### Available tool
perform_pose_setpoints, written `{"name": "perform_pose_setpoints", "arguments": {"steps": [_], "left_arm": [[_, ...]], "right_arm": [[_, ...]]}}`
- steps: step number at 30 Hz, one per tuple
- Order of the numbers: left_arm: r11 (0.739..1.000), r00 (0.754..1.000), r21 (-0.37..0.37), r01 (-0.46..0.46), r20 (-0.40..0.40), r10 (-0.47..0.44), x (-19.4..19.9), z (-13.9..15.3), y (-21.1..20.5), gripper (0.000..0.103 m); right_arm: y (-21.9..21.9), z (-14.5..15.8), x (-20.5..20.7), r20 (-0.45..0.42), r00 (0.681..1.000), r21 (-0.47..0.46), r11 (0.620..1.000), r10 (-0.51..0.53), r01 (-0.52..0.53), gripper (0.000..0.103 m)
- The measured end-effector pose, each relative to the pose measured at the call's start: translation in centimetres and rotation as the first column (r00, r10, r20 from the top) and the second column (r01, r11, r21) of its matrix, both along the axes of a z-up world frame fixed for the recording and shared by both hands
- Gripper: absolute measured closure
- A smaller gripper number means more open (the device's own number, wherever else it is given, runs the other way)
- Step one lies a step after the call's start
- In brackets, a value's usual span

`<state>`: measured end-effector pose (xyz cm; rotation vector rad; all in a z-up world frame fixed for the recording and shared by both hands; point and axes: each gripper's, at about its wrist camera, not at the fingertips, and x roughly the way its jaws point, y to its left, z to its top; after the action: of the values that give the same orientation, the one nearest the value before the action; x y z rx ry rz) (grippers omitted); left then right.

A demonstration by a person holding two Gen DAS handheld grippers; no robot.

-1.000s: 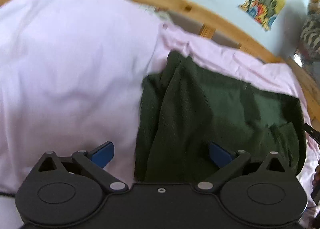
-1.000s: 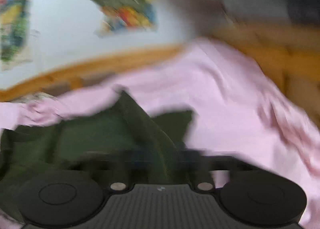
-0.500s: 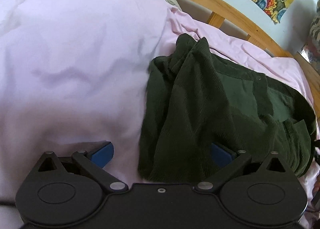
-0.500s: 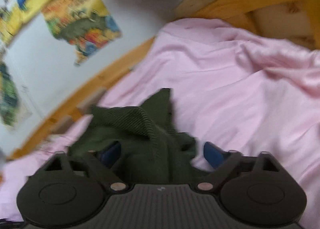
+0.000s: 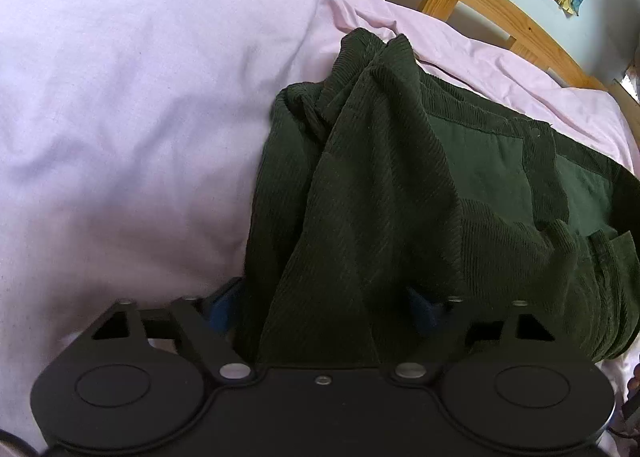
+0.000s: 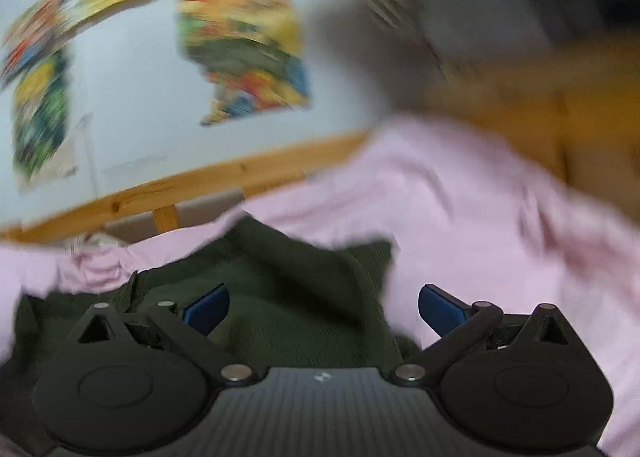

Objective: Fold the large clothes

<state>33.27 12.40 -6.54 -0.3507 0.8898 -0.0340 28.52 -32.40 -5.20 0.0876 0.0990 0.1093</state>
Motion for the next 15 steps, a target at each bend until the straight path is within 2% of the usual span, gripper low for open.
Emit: {"name": "perform_pose_setpoints", "arguments": {"steps": [2, 4, 6, 8, 9, 12, 15], "left_arm": [[1.0, 1.0, 0.0, -0.001, -0.004, 0.001, 0.1, 0.2, -0.2, 0.041], [1.0, 1.0, 0.021, -0.001, -0.005, 0.001, 0.2, 0.7, -0.7, 0.054], [0.996, 1.0, 0.086, 0.003, -0.027, 0.0, 0.5, 1.2, -1.5, 0.065], [0.989, 0.999, 0.149, 0.006, -0.047, 0.001, 0.8, 1.9, -2.4, 0.075], [0.984, 0.999, 0.178, 0.011, -0.051, -0.002, 0.9, 2.4, -3.0, 0.076], [0.959, 0.998, 0.28, 0.041, -0.048, -0.029, 0.9, 3.6, -5.0, 0.083], [0.937, 0.998, 0.345, 0.054, -0.038, -0.043, 0.7, 4.6, -6.5, 0.086]], "right_arm": [[2.2, 0.2, -0.4, 0.035, 0.996, -0.093, 0.992, 0.083, -0.08, 0.0], [4.2, -0.2, -0.4, 0.023, 0.986, -0.128, 0.979, 0.166, -0.162, 0.0], [6.0, -1.4, 0.0, -0.048, 0.975, -0.152, 0.964, 0.215, -0.22, 0.0], [7.3, -3.0, 0.5, -0.136, 0.968, -0.211, 0.948, 0.212, -0.237, 0.001], [7.7, -3.7, 0.8, -0.165, 0.966, -0.236, 0.943, 0.2, -0.235, 0.001], [7.6, -3.5, 1.1, -0.179, 0.961, -0.207, 0.947, 0.212, -0.247, 0.001], [7.6, -3.6, 1.0, -0.183, 0.959, -0.198, 0.947, 0.217, -0.253, 0.001]]}}
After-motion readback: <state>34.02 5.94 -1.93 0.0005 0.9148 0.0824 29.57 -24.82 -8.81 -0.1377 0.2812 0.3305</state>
